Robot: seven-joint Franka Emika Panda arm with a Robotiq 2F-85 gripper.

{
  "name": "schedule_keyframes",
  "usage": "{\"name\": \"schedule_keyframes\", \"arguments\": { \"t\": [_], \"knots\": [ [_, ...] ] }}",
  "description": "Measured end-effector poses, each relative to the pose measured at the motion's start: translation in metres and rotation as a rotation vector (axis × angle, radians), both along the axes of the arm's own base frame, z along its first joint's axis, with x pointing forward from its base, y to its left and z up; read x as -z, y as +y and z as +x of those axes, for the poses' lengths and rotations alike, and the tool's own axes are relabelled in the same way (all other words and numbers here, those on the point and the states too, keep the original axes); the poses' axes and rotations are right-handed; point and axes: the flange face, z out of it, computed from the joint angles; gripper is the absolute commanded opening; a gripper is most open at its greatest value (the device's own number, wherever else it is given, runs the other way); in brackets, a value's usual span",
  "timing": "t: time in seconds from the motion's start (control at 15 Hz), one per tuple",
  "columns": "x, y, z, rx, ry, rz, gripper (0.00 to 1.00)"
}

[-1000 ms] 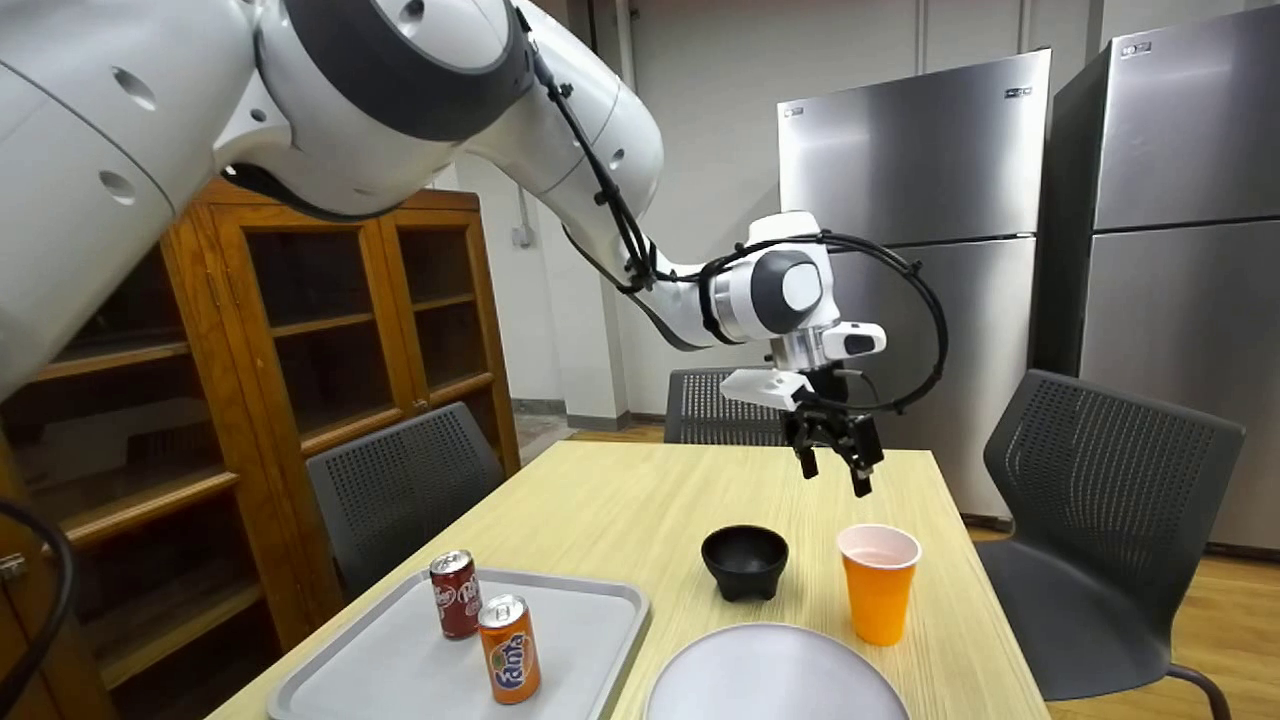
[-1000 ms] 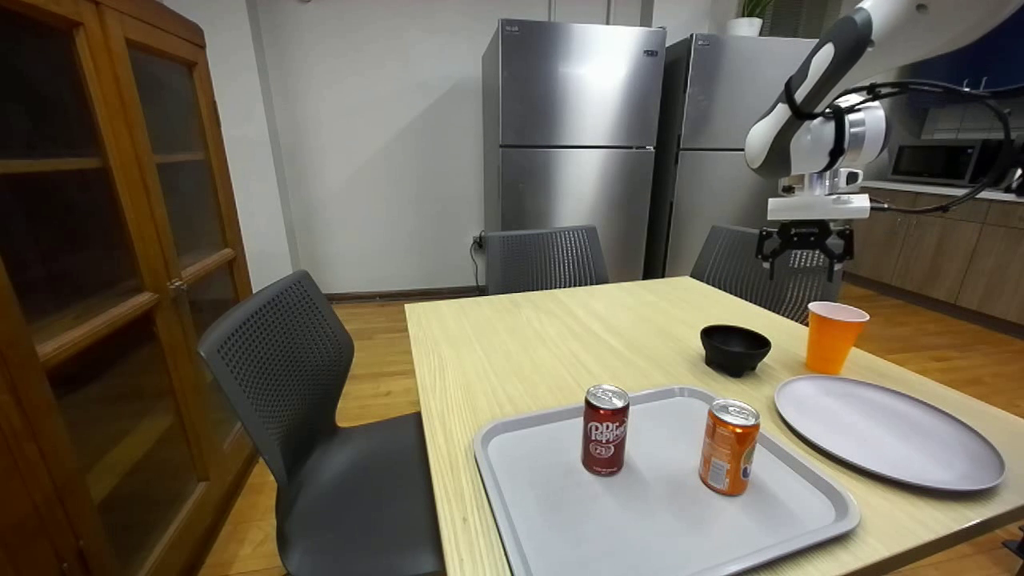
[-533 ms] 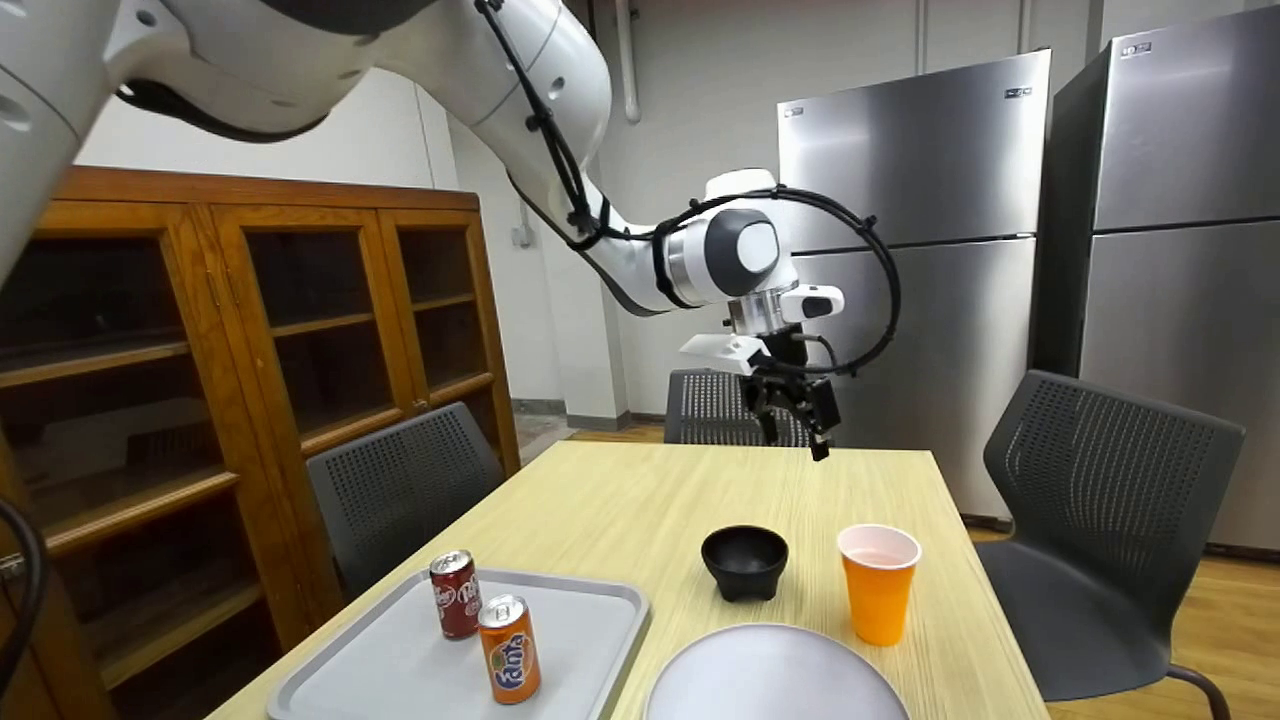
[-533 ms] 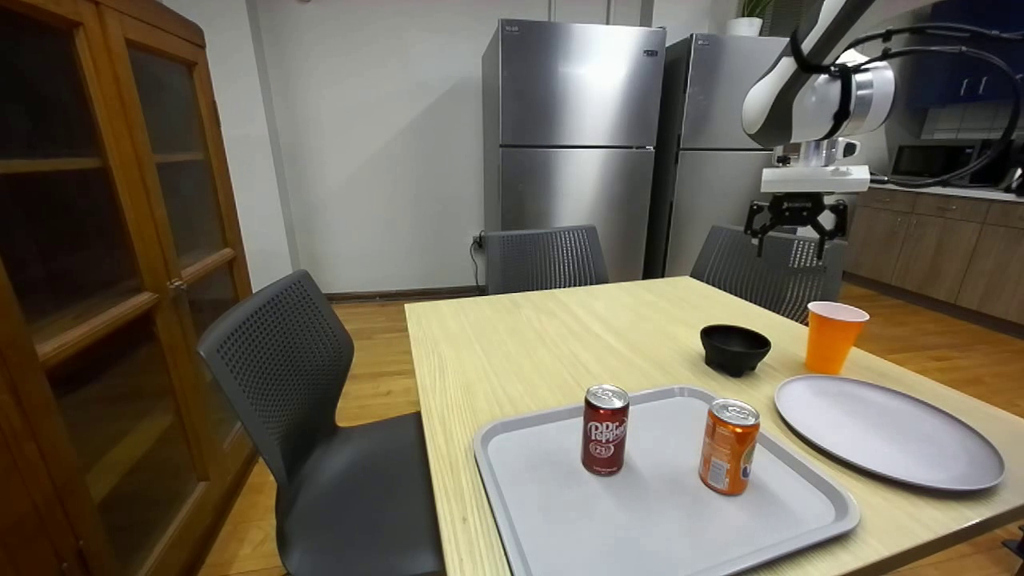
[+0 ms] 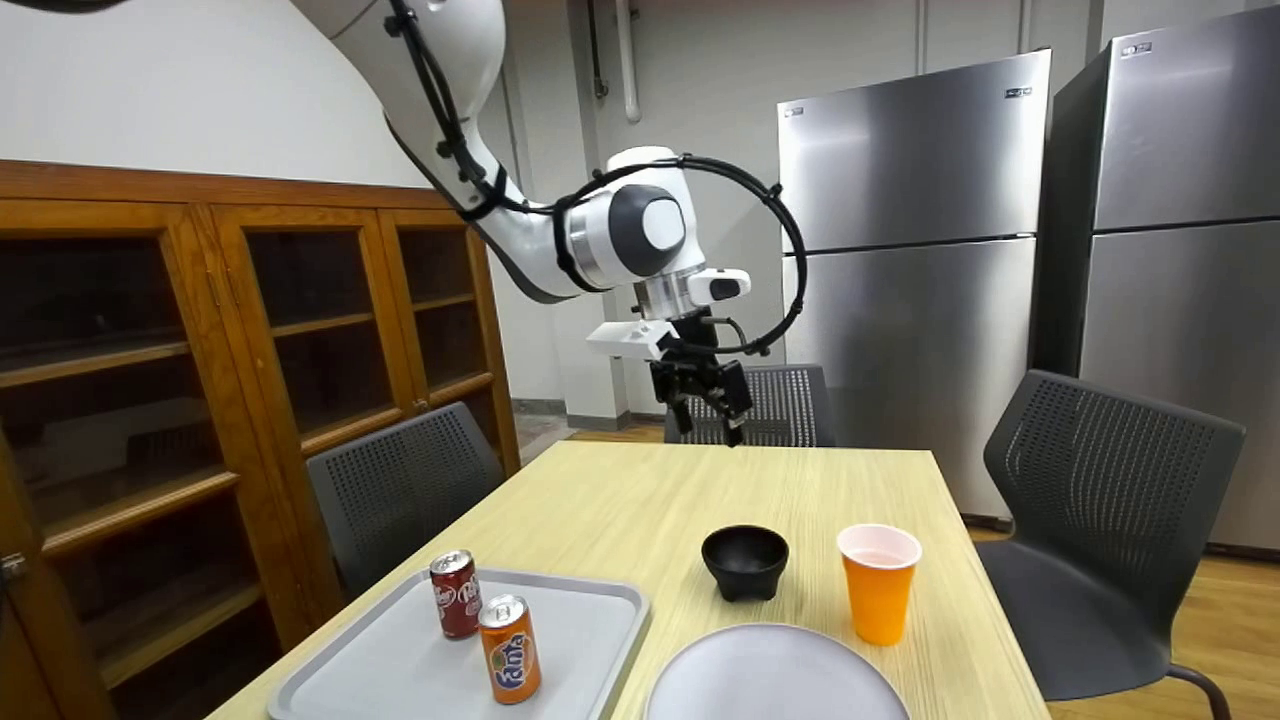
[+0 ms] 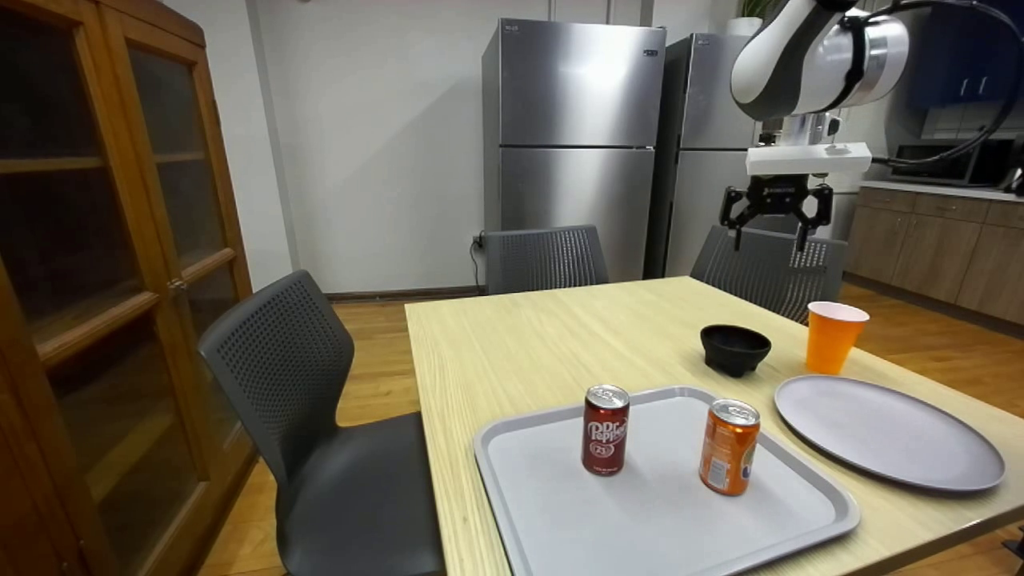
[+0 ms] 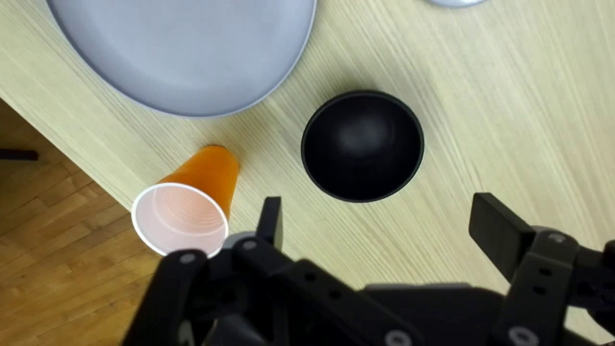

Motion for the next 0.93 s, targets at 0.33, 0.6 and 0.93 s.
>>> {"name": "schedule_keyframes", "arguments": {
  "t": [0.33,0.6,0.93],
  "knots": [
    [-0.011,0.069,-0.035,-0.119,0.014,-0.001,1.0],
    [-0.02,0.124,-0.063,-0.214,0.016,0.02,1.0],
    [-0.025,0.19,-0.098,-0.338,0.024,0.029,1.0]
  ]
}}
